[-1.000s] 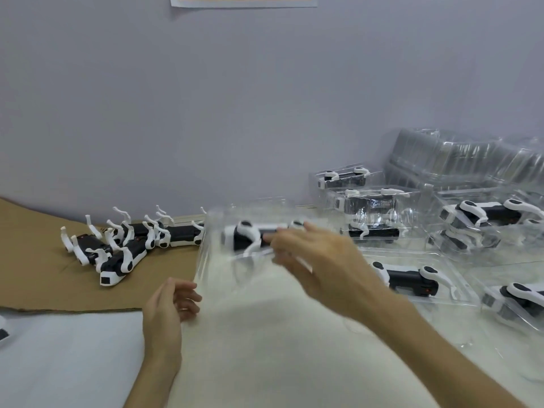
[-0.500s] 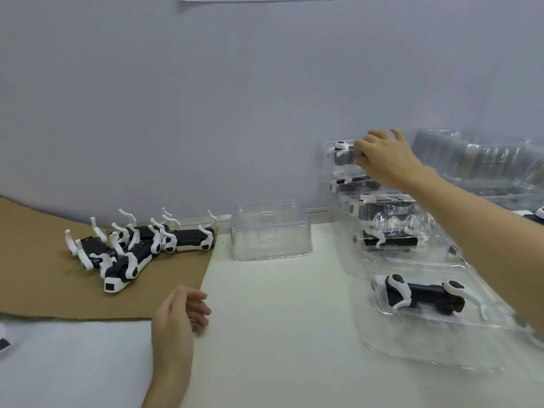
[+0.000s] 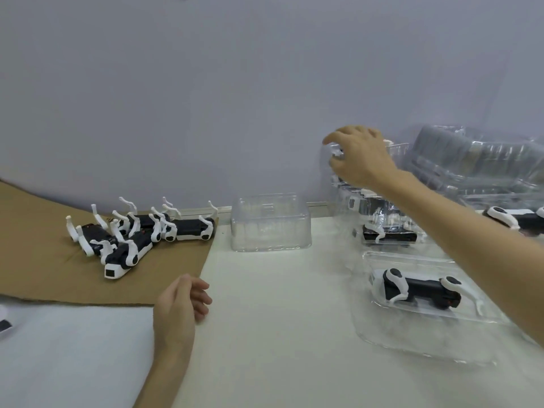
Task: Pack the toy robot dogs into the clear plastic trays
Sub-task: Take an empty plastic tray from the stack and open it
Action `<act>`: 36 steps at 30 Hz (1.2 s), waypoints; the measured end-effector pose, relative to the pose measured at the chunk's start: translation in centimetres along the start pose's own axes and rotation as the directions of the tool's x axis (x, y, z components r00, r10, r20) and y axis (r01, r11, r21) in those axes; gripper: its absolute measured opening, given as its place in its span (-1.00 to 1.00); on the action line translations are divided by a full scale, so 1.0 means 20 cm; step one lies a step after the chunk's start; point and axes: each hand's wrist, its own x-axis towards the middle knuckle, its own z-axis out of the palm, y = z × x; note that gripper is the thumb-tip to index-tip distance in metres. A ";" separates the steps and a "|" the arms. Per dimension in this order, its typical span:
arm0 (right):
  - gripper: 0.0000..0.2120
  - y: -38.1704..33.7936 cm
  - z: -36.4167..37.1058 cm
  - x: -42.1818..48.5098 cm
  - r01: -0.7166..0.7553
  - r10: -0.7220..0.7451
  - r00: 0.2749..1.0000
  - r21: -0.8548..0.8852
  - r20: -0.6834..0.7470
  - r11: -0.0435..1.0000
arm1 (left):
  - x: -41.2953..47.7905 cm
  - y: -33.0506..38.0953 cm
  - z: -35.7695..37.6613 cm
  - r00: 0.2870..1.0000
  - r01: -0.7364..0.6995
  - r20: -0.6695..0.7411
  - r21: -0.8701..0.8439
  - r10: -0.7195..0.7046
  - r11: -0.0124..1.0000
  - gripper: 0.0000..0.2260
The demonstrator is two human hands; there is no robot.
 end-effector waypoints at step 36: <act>-0.80 -0.52 0.63 -0.43 0.093 -0.116 0.987 0.190 0.115 0.977 | -0.08 -0.07 0.06 0.889 -0.458 0.376 0.724 0.262 0.516 -0.70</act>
